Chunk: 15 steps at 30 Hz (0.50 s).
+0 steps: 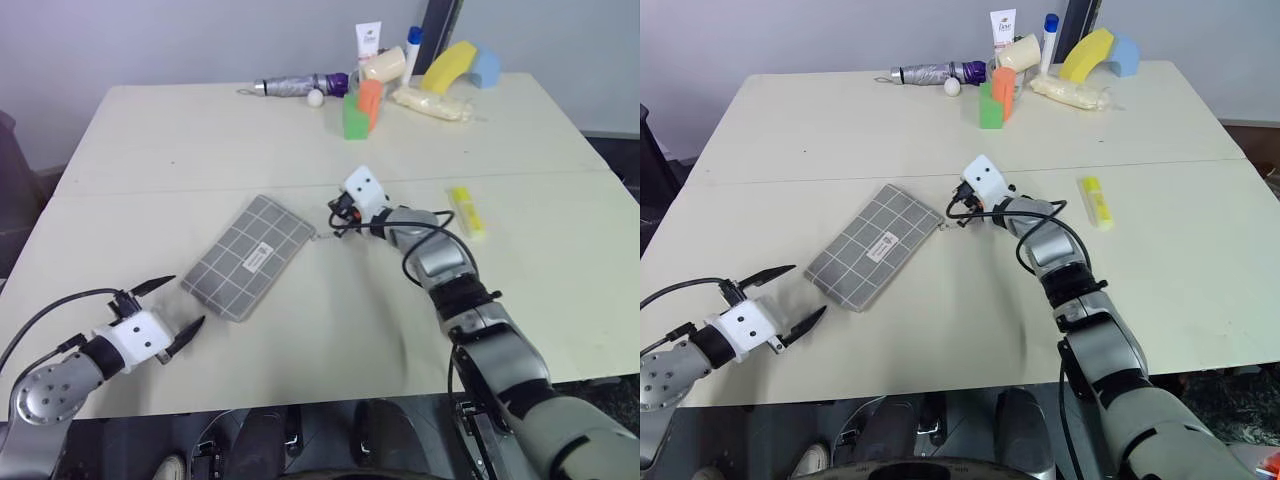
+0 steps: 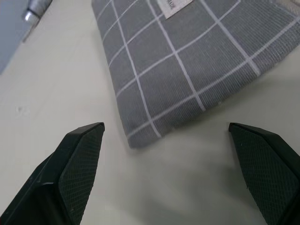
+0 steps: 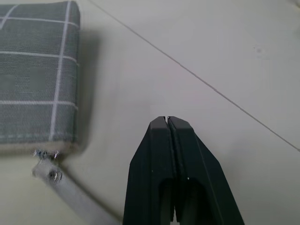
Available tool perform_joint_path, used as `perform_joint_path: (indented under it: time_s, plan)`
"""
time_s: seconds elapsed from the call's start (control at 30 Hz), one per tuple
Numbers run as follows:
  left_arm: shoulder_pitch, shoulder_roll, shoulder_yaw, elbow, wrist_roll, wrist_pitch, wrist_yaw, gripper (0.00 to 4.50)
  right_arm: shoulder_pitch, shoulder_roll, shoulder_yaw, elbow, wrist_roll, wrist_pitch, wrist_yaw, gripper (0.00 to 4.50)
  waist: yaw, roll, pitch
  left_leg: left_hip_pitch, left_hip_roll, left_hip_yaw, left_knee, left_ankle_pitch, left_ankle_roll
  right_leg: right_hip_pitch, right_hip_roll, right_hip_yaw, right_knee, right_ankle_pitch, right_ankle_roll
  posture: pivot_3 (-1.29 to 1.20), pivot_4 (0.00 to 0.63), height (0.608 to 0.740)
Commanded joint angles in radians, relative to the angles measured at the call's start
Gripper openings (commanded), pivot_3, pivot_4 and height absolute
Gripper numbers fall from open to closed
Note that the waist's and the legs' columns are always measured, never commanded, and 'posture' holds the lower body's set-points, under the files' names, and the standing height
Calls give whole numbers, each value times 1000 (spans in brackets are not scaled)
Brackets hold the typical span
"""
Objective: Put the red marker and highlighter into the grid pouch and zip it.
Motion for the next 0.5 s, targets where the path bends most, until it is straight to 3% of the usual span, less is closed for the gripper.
perform_joint_path:
  time_s: [0.03, 0.27, 0.5]
  plan:
    - [-9, 12, -41, 29, 39, -44, -7, 4500, -94, 47, -21, 153, -27, -68, -43, 49, -5, 0, 0, 0, 0, 0, 0, 0, 0, 1, 0, 0, 0, 0, 0, 0, 150, 740]
    - [-75, 4, -99, 91, 99, -86, 22, 4500, -195, 119, -12, 373, -76, -164, -28, 49, -12, 1, 0, 1, 1, 0, 0, 1, -1, 2, 5, 0, 1, 0, 0, 0, 150, 740]
    - [-90, 4, -124, 105, 118, -103, 38, 4500, -185, 144, 4, 388, -93, -210, 112, 49, -12, 2, -1, 1, 1, 0, 0, 2, -2, 2, 5, 0, 2, 0, 0, 0, 150, 740]
